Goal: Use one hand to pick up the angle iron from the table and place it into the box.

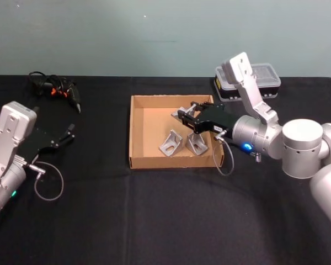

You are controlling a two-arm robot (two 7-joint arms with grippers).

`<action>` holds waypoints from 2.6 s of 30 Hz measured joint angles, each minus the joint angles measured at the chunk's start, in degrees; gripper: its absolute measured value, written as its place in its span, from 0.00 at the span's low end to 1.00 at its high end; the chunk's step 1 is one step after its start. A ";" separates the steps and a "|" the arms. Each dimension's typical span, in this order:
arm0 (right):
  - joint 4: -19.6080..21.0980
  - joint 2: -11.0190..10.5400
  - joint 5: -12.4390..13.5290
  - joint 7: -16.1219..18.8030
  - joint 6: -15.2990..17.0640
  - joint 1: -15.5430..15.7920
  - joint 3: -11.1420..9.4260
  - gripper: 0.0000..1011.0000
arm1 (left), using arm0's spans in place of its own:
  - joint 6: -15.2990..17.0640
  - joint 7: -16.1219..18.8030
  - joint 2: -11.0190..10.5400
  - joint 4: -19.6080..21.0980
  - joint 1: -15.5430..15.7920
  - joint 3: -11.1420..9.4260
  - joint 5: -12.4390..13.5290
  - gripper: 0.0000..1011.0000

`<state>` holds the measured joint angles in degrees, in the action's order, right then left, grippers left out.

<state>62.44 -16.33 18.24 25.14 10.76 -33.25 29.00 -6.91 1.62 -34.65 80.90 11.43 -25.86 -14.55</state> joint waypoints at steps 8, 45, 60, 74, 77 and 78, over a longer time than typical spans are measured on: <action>-5.91 2.40 -1.73 -0.11 -0.51 -2.62 0.07 0.45 | 0.00 0.00 0.00 0.00 0.00 0.00 0.00 0.99; -10.21 4.81 -7.97 1.48 -3.89 -4.10 -1.16 0.87 | 0.00 0.00 0.00 0.00 0.00 0.00 0.00 0.99; 3.01 0.91 -8.95 -1.73 -7.72 3.87 -4.12 0.99 | 0.00 0.00 0.00 0.00 0.00 0.00 0.00 0.99; 13.96 -3.49 -12.63 -6.74 -15.32 13.82 -8.40 0.99 | 0.00 0.00 0.00 0.00 0.00 0.00 0.00 0.99; 14.68 -3.77 -13.12 -7.13 -16.19 14.99 -8.91 0.99 | 0.00 0.00 0.00 0.00 0.00 0.00 0.00 0.99; 14.93 -3.91 -13.61 -7.48 -16.87 15.58 -9.16 0.99 | 0.00 0.00 0.00 0.00 0.00 0.00 0.00 0.99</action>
<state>77.37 -20.24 4.63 17.66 -6.11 -17.67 19.83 -6.91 1.62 -34.65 80.90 11.43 -25.86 -14.55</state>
